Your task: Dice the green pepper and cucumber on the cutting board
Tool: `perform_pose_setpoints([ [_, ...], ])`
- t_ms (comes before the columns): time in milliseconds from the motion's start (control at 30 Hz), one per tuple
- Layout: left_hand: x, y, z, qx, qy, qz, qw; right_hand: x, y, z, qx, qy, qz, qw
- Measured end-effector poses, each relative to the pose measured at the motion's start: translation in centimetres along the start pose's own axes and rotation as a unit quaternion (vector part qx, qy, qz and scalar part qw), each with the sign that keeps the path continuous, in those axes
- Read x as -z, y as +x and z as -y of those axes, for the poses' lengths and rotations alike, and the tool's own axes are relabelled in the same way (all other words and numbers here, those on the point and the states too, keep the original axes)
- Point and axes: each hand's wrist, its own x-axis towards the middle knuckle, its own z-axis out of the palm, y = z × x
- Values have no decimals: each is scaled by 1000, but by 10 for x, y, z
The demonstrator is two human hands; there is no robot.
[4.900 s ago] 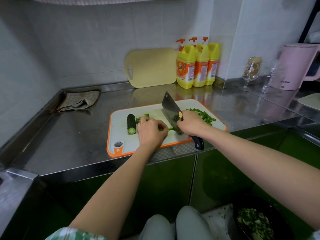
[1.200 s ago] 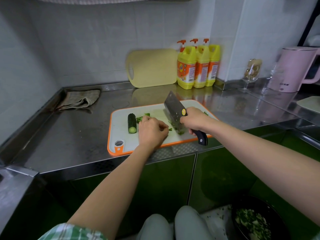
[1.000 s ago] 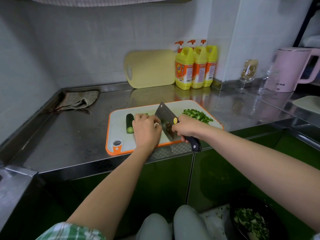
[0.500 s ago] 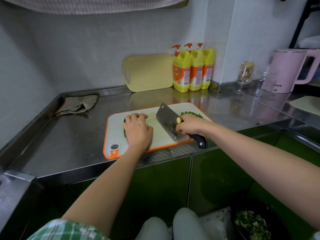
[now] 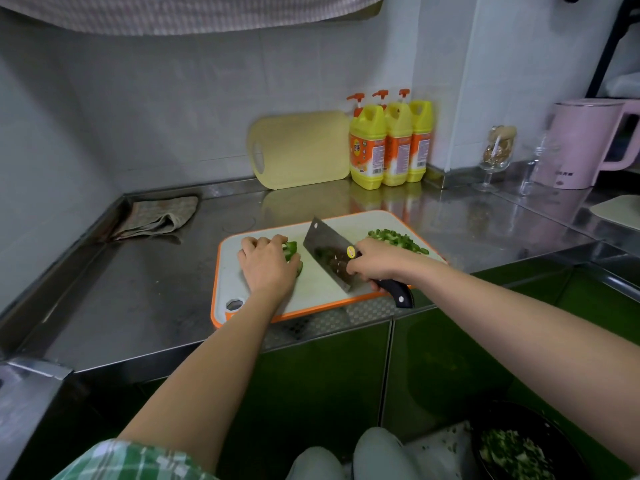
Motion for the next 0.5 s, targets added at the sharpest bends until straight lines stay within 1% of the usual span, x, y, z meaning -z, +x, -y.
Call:
perform_pose_setpoints([
  [67,0,2,0,-2,-11,-2,1000,3,4,-5,-26,-4,-22,999],
  [167,0,5,1,-9,-60,1,998,14,8,-16,-55,-12,-59,997],
  [333,0,12,-4,-105,-78,19,991,14,8,-18,-65,-9,-58,996],
  [433,1,10,-11,-145,-129,11,981,13,4,-15,-58,-26,-60,996],
  [500,3,7,-16,-177,-168,28,969,13,1,-13,-54,-31,-61,996],
])
